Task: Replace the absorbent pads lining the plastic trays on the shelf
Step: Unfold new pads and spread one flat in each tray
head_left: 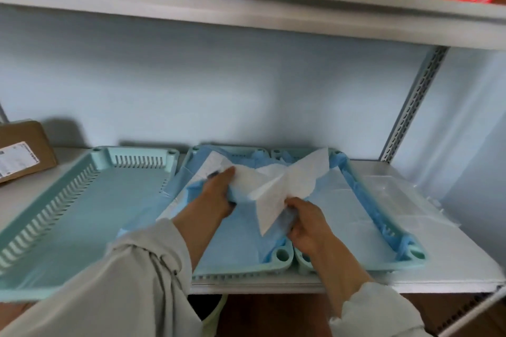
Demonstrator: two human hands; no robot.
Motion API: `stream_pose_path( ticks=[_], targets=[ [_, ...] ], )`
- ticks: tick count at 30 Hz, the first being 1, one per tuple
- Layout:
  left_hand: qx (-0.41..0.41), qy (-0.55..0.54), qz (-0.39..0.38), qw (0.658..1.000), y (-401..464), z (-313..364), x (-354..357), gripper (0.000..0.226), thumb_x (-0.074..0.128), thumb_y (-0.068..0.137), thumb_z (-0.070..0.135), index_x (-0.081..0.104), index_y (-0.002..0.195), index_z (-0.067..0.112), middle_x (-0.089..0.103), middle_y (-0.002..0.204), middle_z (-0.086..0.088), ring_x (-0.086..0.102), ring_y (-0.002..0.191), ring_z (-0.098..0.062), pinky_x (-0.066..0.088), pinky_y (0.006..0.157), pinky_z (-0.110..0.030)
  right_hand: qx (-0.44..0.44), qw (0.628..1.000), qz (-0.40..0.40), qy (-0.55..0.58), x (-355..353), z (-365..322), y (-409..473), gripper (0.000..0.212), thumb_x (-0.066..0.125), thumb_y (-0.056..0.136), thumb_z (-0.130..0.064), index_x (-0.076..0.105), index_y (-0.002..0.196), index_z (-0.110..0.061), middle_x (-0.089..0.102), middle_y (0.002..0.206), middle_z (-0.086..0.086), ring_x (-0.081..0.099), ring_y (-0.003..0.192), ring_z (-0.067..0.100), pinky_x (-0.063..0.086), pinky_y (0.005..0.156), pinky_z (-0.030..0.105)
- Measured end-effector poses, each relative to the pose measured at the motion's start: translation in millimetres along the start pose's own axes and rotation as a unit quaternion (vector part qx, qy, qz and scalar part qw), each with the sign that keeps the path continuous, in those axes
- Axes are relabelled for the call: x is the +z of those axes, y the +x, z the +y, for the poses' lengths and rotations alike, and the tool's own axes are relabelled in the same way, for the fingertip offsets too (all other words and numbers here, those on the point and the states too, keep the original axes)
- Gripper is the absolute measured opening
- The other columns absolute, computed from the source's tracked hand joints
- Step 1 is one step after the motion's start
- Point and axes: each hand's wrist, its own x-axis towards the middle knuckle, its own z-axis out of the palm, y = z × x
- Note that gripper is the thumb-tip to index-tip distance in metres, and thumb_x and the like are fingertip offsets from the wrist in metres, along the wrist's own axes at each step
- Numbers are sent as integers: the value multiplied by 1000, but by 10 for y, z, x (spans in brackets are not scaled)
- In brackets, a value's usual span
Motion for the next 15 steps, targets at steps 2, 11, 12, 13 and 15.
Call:
stream_pose_path(
  ticks=[2,11,12,13,15],
  targets=[
    [43,71,28,996,101,136,-98,44,62,89,16,52,131,8,59,128,-15,59,109,-30,51,92,-47,6,995,37,-89,-61,138,-58,18,50,88,6,60,103,6,62,83,15,58,72,26,50,59,31],
    [117,247,40,961,-295,577,-340,36,57,88,-7,56,123,-6,59,110,-20,56,100,-31,43,101,-52,132,670,-265,-680,423,138,-419,18,49,97,-24,55,101,-7,62,99,6,64,56,13,51,44,21],
    [118,264,41,956,-312,609,-382,36,56,88,-9,56,124,-6,60,112,-22,57,101,-32,43,102,-53,137,632,-293,-704,529,-15,-458,23,49,97,-29,58,95,-8,65,90,5,64,60,15,52,48,22],
    [115,272,46,954,-327,639,-414,37,56,87,-9,56,124,-6,60,116,-24,58,105,-35,43,101,-53,125,622,-301,-712,624,-153,-452,28,49,97,-32,61,92,-8,67,84,4,65,63,15,52,53,22],
    [105,268,54,956,-321,678,-478,38,56,87,-10,55,124,-5,59,122,-27,57,112,-42,43,100,-56,37,682,-238,-690,765,-379,-359,28,50,97,-31,64,91,-7,71,85,7,67,67,15,55,62,25]
  ],
)
